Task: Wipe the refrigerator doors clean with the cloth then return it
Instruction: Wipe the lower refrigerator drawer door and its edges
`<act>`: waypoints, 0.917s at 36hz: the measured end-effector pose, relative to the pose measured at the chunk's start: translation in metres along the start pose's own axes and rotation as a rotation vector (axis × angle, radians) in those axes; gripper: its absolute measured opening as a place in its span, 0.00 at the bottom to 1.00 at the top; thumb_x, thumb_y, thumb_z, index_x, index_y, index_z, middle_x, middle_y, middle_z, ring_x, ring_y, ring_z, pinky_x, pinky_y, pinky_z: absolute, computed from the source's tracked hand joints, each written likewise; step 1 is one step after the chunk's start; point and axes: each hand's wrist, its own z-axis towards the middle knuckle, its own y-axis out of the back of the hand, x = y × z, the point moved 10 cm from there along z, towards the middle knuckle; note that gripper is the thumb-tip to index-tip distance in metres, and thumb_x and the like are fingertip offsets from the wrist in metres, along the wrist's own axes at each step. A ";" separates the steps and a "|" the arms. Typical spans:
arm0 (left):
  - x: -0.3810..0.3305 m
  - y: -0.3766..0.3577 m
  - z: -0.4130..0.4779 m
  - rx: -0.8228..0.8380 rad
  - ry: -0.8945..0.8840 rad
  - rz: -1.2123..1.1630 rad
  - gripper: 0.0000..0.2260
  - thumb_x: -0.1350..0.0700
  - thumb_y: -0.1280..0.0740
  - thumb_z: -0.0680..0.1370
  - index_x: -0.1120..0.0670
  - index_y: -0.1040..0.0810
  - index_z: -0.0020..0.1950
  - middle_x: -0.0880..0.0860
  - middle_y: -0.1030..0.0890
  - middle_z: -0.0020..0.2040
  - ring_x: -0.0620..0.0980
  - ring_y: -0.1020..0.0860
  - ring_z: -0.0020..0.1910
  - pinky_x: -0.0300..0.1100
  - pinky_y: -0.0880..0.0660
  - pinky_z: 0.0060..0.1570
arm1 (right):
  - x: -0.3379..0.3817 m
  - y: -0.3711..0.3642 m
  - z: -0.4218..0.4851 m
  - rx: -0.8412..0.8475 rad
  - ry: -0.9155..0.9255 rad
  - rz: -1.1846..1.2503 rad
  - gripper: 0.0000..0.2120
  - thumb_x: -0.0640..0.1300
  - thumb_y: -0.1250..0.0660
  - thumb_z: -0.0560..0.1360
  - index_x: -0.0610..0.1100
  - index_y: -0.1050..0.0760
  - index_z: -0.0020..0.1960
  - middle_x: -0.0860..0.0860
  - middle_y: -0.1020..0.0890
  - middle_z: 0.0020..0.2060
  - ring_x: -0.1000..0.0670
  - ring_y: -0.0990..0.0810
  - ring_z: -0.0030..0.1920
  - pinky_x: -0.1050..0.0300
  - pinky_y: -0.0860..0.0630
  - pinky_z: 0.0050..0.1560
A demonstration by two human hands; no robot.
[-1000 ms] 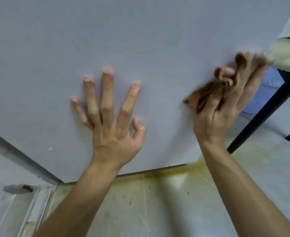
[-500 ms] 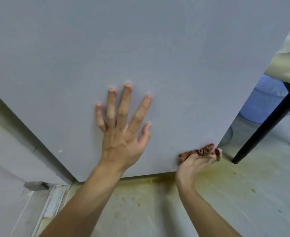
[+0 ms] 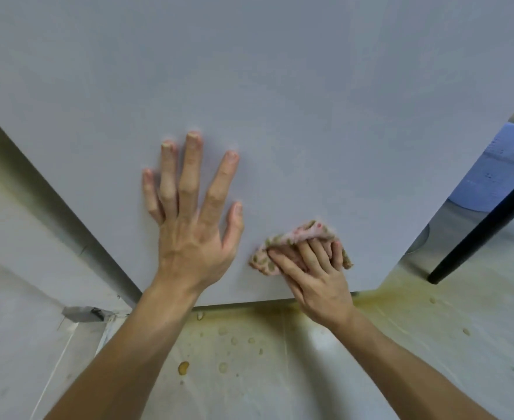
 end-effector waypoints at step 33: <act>0.054 0.015 -0.024 0.026 -0.042 -0.020 0.30 0.54 0.46 0.82 0.48 0.44 0.86 0.49 0.54 0.87 0.53 0.57 0.86 0.60 0.59 0.82 | 0.080 -0.034 0.011 0.182 0.156 -0.015 0.41 0.37 0.37 0.73 0.58 0.42 0.84 0.56 0.45 0.83 0.56 0.50 0.84 0.48 0.61 0.83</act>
